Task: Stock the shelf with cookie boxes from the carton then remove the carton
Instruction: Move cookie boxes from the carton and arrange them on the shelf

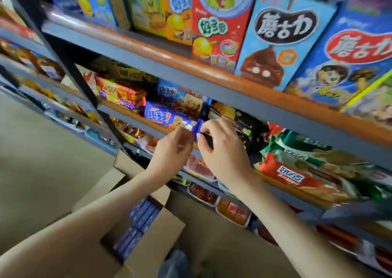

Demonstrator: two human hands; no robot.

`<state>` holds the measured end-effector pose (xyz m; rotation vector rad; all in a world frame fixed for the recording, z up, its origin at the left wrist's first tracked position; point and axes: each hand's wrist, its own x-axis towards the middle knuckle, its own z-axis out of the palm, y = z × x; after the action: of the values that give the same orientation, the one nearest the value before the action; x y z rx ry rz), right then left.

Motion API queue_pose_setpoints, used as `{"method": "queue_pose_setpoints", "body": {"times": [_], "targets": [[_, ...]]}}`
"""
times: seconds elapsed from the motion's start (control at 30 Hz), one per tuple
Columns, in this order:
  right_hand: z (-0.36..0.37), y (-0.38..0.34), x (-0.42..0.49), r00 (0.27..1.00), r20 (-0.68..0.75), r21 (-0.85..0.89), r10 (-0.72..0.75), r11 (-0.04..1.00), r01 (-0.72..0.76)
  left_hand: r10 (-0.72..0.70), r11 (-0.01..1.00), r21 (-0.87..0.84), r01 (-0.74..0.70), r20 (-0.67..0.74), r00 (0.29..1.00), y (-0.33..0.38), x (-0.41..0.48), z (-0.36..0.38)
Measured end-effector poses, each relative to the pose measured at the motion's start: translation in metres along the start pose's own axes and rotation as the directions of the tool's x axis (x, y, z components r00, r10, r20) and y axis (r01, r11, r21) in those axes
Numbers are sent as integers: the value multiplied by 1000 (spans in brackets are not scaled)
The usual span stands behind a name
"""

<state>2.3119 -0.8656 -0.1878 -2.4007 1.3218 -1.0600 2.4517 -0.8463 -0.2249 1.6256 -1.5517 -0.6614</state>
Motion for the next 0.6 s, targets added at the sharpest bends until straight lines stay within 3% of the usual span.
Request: {"method": "queue_pose_setpoints", "body": {"times": [0.13,0.3,0.6], "targets": [[109,22,-39,972,217,-14,89,996,-88,-271,954,129,270,-9,962,-110,-26,10],[224,39,-77,885,444,-25,138,990,-141,-499,854,188,486,32,866,-232,-54,13],[434,76,-142,763,642,10,81,993,-115,-636,734,320,599,18,771,-433,-87,33]]}}
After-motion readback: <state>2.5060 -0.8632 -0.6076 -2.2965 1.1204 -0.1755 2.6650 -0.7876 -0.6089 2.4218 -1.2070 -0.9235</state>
